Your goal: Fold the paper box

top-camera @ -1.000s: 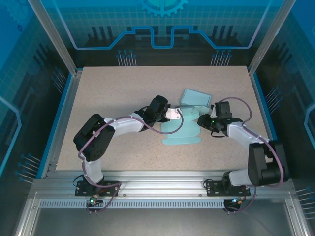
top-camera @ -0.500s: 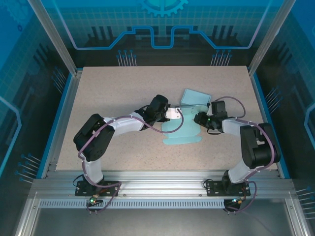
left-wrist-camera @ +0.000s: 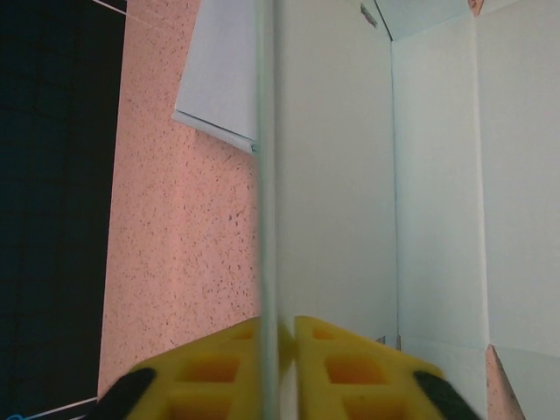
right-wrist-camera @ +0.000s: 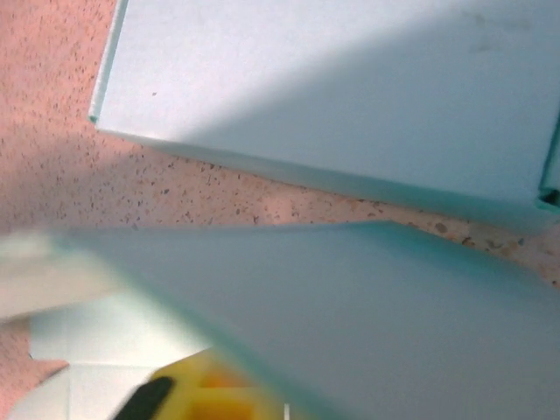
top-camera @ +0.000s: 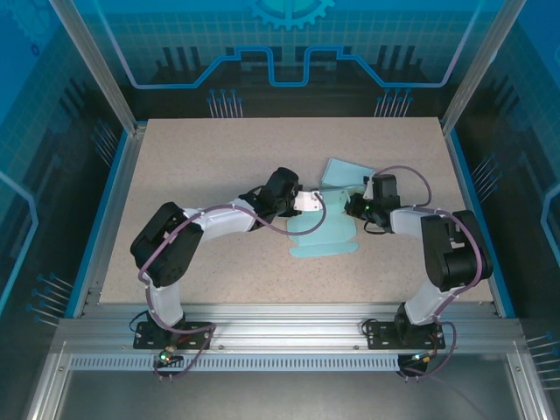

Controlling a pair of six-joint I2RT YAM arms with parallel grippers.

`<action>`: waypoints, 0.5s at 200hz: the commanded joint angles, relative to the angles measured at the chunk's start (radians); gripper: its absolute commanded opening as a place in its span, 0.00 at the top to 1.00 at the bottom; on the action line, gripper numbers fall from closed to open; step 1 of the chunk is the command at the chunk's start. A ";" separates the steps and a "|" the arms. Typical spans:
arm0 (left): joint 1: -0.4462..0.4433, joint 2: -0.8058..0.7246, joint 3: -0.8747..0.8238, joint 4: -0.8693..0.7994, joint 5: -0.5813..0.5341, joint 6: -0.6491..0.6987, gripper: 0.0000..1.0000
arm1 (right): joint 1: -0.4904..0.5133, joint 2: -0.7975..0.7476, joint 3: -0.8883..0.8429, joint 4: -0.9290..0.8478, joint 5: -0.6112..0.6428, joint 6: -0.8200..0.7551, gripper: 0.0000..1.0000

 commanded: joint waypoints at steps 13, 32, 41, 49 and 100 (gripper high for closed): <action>0.008 -0.019 -0.001 -0.099 0.020 -0.025 0.70 | 0.014 0.011 0.006 -0.009 0.007 -0.031 1.00; 0.008 -0.042 -0.007 -0.096 0.012 -0.046 0.62 | 0.021 -0.004 0.005 -0.043 0.021 -0.041 1.00; 0.008 -0.057 -0.012 -0.092 0.004 -0.055 0.58 | 0.027 -0.018 0.005 -0.070 0.033 -0.049 1.00; 0.007 -0.075 -0.021 -0.081 -0.003 -0.060 0.57 | 0.033 -0.031 0.005 -0.096 0.046 -0.055 1.00; 0.006 -0.258 -0.130 -0.012 0.012 -0.098 0.17 | 0.065 -0.123 -0.019 -0.210 0.100 -0.091 1.00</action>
